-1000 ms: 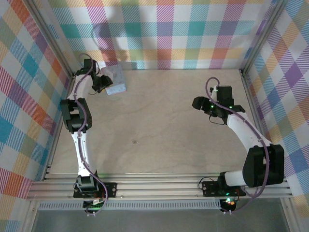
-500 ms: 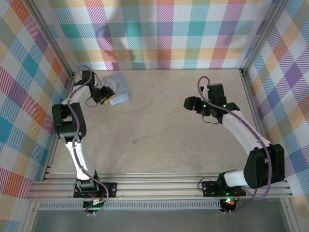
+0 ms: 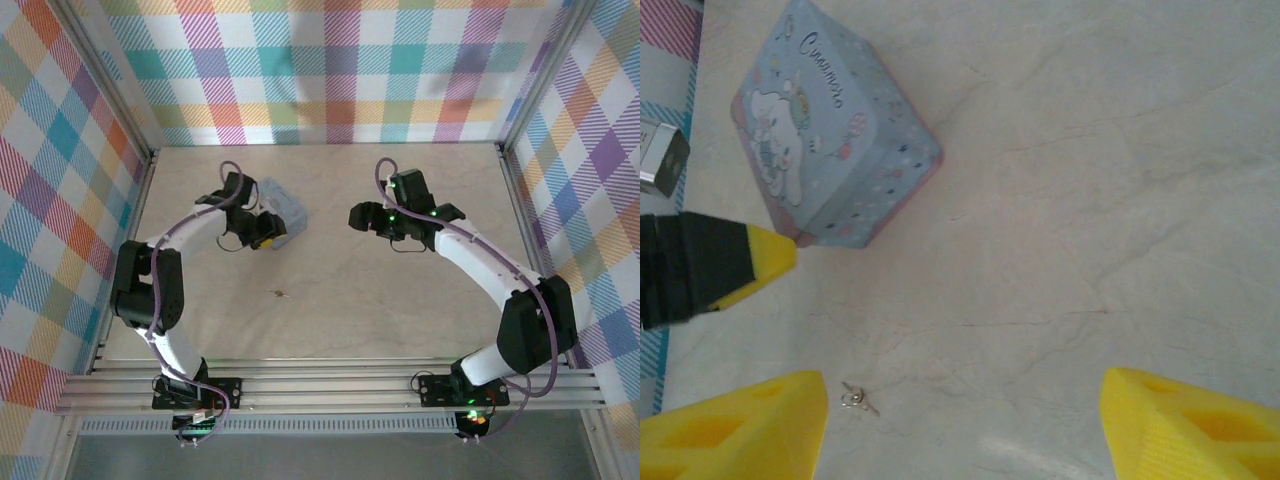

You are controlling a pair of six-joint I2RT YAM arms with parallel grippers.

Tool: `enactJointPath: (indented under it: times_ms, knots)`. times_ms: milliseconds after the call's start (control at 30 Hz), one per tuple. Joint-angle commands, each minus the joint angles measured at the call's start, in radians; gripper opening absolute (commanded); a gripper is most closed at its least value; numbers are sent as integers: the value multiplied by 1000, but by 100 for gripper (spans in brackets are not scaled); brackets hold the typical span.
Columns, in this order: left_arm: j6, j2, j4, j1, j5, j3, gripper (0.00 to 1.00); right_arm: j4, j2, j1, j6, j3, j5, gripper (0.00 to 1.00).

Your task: Unlock the padlock with the key

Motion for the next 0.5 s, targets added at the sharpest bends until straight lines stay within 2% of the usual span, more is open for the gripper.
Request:
enactJointPath:
  times_ms: [0, 100, 233, 300, 467]
  knots:
    - [-4, -80, -56, -19, -33, 36, 47, -30, 10, 24, 46, 38, 21, 72]
    - [68, -91, -142, -18, -75, 127, 51, -36, 14, 48, 72, 38, 36, 72]
    - [243, -29, -272, 6, -119, 285, 57, -53, 47, 95, 90, 60, 59, 73]
    - [306, 29, -328, 45, -145, 360, 58, -87, 79, 126, 98, 95, 76, 75]
    - [370, 201, -418, 164, -82, 552, 60, -111, 149, 200, 133, 157, 93, 76]
